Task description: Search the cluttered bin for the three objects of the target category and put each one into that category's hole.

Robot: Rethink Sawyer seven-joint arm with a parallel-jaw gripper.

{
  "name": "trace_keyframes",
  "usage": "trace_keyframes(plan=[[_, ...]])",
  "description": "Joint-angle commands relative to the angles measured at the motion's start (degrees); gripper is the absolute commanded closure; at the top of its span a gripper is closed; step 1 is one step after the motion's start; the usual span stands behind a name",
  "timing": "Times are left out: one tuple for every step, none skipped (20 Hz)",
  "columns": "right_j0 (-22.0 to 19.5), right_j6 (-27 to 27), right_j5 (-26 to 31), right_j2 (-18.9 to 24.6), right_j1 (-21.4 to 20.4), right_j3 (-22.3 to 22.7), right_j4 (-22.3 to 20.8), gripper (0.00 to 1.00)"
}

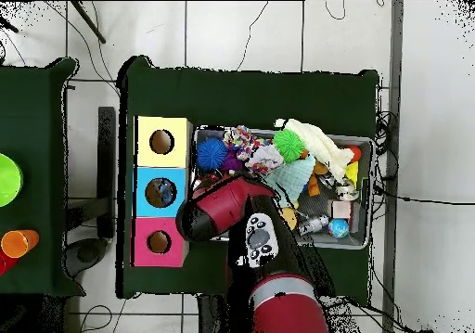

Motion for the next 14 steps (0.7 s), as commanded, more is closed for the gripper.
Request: trace_keyframes(plan=[[-2.26, -13.8, 8.15, 7.54, 0.44, 1.72, -1.99, 0.0], [-2.99, -14.63, 9.07, 8.43, 0.54, 1.72, -1.7, 0.0], [-3.89, -15.72, 10.26, 9.5, 0.69, 1.75, -1.26, 0.0], [-4.8, -16.81, 11.46, 10.57, 0.84, 1.78, -0.81, 0.0], [-5.47, -17.8, 12.71, 11.46, 1.08, 1.64, -0.43, 0.0], [-5.68, -17.88, 13.37, 11.76, 1.29, 1.42, -0.4, 0.0], [-5.95, -16.85, 13.78, 12.15, 1.49, 1.23, -0.88, 1.0], [-6.18, -16.37, 14.02, 12.28, 1.77, 1.1, -0.33, 1.0], [-6.41, -15.89, 14.25, 12.4, 2.06, 0.96, 0.21, 1.0], [-6.61, -16.46, 15.49, 12.87, 2.65, -0.13, 0.29, 1.0], [-6.57, -17.46, 17.3, 13.18, 2.87, -1.14, 0.25, 1.0], [-6.53, -18.45, 19.1, 13.5, 3.1, -2.15, 0.21, 1.0], [-6.78, -19.13, 20.39, 13.95, 2.88, -2.22, 0.39, 1.0], [-7.04, -19.81, 21.69, 14.41, 2.65, -2.29, 0.57, 1.0]])
